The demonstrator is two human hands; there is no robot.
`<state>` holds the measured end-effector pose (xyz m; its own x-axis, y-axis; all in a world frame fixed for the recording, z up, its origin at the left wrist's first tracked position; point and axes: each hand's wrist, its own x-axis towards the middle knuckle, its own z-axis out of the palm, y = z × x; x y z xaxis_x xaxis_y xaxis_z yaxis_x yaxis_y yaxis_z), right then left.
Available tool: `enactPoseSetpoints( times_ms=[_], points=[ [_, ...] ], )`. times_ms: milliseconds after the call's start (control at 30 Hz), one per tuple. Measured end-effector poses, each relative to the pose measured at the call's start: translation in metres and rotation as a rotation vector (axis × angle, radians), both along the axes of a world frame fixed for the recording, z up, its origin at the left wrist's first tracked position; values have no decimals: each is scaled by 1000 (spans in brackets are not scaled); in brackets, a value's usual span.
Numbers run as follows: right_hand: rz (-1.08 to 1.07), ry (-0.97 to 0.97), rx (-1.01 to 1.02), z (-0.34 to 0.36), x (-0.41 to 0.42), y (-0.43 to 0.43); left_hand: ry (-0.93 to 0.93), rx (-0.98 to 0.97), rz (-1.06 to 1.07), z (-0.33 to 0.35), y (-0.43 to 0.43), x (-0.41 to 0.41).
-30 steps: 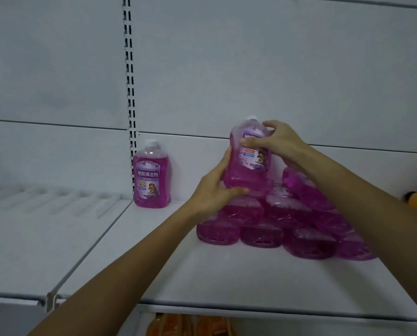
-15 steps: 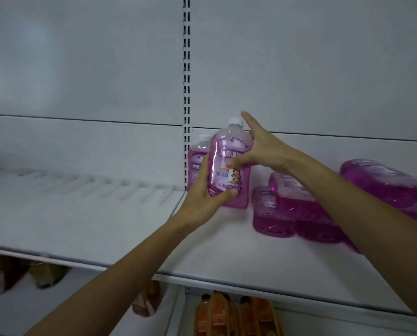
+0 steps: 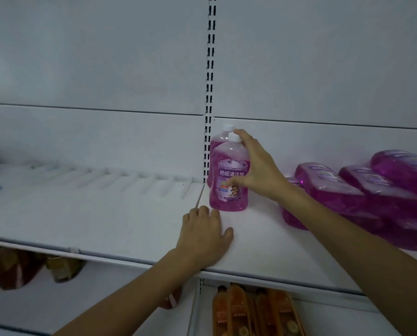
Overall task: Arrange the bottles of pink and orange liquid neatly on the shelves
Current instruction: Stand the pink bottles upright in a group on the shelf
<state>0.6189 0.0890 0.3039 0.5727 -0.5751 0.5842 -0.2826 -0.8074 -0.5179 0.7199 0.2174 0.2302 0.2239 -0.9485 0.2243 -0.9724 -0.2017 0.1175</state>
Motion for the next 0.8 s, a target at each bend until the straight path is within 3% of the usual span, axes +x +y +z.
enactPoseSetpoints(
  times_ms=[267, 400, 800],
  points=[
    [-273, 150, -143, 0, 27, -13, -25, 39, -7, -4, -1, 1],
    [-190, 97, -42, 1, 32, -16, -25, 32, -5, -2, -1, 0],
    [-153, 74, -35, 2, 24, -6, -5, 30, 0, -2, 0, -2]
  ],
)
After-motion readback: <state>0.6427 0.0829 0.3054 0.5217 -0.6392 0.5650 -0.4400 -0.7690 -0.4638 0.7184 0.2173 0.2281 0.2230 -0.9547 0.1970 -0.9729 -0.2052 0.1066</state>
